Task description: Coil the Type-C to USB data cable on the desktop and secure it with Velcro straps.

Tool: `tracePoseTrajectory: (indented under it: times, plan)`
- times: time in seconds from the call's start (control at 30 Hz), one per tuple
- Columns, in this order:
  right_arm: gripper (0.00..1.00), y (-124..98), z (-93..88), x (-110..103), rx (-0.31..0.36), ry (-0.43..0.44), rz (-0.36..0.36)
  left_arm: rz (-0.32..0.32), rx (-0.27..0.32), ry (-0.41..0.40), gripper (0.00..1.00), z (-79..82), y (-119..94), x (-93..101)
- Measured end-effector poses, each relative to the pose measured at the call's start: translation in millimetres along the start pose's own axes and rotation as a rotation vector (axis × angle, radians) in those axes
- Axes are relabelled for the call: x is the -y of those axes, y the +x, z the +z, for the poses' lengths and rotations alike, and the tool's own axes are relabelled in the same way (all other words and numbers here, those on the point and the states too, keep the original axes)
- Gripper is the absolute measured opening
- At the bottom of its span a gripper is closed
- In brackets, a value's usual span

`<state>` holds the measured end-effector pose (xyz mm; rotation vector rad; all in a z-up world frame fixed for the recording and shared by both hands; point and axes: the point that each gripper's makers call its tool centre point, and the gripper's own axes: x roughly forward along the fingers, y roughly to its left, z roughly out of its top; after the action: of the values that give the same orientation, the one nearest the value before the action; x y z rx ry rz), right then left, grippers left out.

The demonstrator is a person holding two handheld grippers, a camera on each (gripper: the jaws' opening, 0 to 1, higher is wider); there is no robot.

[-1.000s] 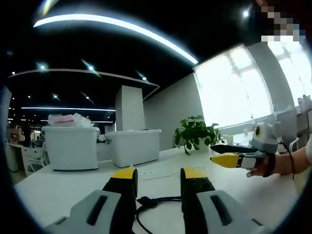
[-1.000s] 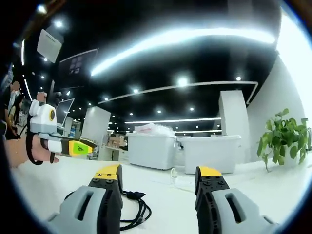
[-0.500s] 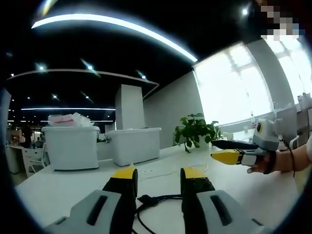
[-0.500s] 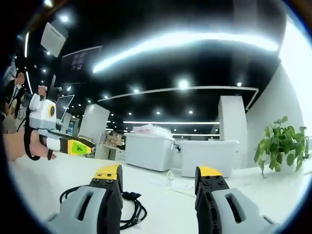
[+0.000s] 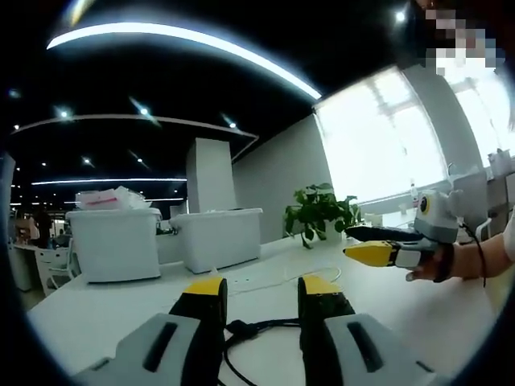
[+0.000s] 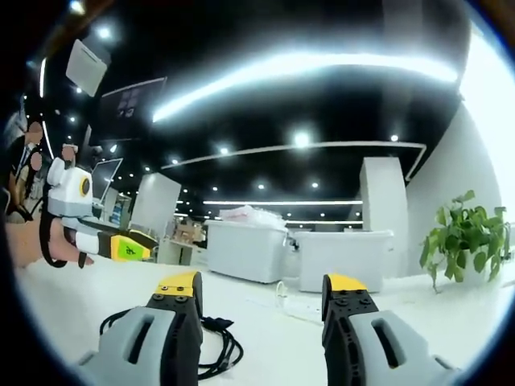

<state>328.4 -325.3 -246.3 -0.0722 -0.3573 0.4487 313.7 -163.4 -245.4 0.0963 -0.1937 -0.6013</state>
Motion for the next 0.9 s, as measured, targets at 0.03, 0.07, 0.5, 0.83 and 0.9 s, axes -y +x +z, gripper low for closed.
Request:
tracePoseTrajectory:
  times: [0.03,0.07,0.5,0.83,0.9]
  plan:
    - [0.59,0.5,-2.3,0.1,-0.010,-0.005,-0.001,0.000,-0.003,0.002,0.37,-1.0,0.2,-0.1]
    - [0.59,0.9,-3.4,0.1,-0.014,-0.006,-0.001,-0.001,-0.006,-0.001,0.37,-1.9,0.3,0.0]
    - [0.59,1.3,-4.6,-3.0,-0.019,0.046,0.016,-0.002,-0.020,-0.009,0.37,-6.5,1.1,-1.4]
    - [0.59,1.9,-10.2,-5.0,-0.047,0.046,0.019,0.017,-0.048,0.010,0.37,-15.3,2.2,-8.2]
    - [0.59,1.9,-11.5,-7.1,-0.054,0.030,0.026,0.020,-0.047,0.003,0.37,-15.1,2.0,-9.6]
